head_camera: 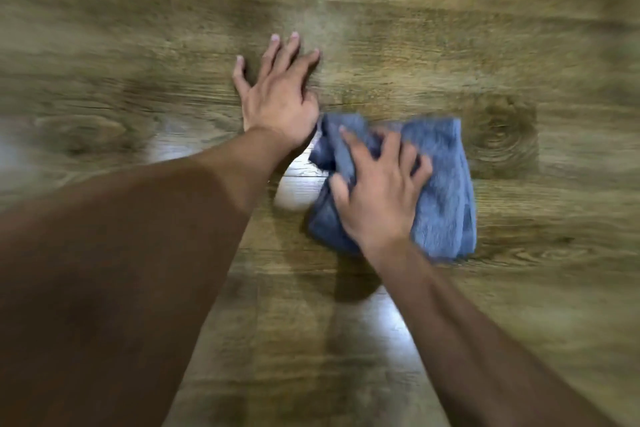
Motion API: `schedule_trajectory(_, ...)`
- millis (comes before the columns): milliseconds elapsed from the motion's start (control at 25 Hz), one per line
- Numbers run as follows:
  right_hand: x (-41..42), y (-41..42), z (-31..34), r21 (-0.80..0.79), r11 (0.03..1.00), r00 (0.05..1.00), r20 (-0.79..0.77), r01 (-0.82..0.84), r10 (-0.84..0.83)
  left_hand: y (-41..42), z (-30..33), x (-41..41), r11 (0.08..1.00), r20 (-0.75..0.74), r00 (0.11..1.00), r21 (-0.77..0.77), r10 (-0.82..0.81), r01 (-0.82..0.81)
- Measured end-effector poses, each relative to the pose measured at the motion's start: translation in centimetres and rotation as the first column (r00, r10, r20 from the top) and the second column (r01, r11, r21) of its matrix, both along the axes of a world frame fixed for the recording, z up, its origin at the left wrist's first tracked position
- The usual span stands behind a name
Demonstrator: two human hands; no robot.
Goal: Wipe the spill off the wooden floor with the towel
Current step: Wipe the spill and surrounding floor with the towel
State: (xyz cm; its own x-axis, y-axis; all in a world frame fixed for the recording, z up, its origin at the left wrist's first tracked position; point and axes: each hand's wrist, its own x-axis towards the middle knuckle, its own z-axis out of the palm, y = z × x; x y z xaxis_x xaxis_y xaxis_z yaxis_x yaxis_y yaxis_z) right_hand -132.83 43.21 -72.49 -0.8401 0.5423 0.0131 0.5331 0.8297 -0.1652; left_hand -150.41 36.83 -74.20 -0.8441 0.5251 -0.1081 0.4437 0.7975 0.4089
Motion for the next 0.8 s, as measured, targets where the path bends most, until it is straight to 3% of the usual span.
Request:
schedule_trajectory(80,4.5,-3.2,0.1,-0.01,0.999,0.998,0.054,-0.032,0.033,-1.6,0.8,-0.9,0.999,0.064,0.998,0.044,-0.022,0.019)
schedule_trajectory(200,8.3,-6.2,0.0,-0.029,0.999,0.991,0.126,-0.045,0.049,-9.1,1.0,-1.8,0.998,-0.086,0.996,-0.051,0.033,-0.037)
schedule_trajectory(360,7.3,-6.8,-0.3,0.016,0.999,0.996,0.079,-0.037,0.036,-15.6,-1.1,-0.7,0.98,-0.144,0.981,-0.131,0.131,-0.15)
schedule_trajectory(480,3.4,-6.8,-0.1,-0.025,1.0,0.999,0.043,-0.017,0.018,-15.1,-1.4,-1.0,0.986,-0.195,0.975,-0.107,0.109,-0.132)
schedule_trajectory(720,-14.4,-4.0,-0.5,0.032,0.999,0.999,-0.013,-0.035,0.035,-15.1,-1.7,-0.9,0.987,-0.237,0.964,-0.075,0.12,-0.142)
schedule_trajectory(800,-15.9,-3.5,-0.6,0.049,0.998,0.999,-0.007,-0.044,0.045,-14.9,-1.4,-0.9,0.986,-0.241,0.964,-0.1,0.109,-0.136)
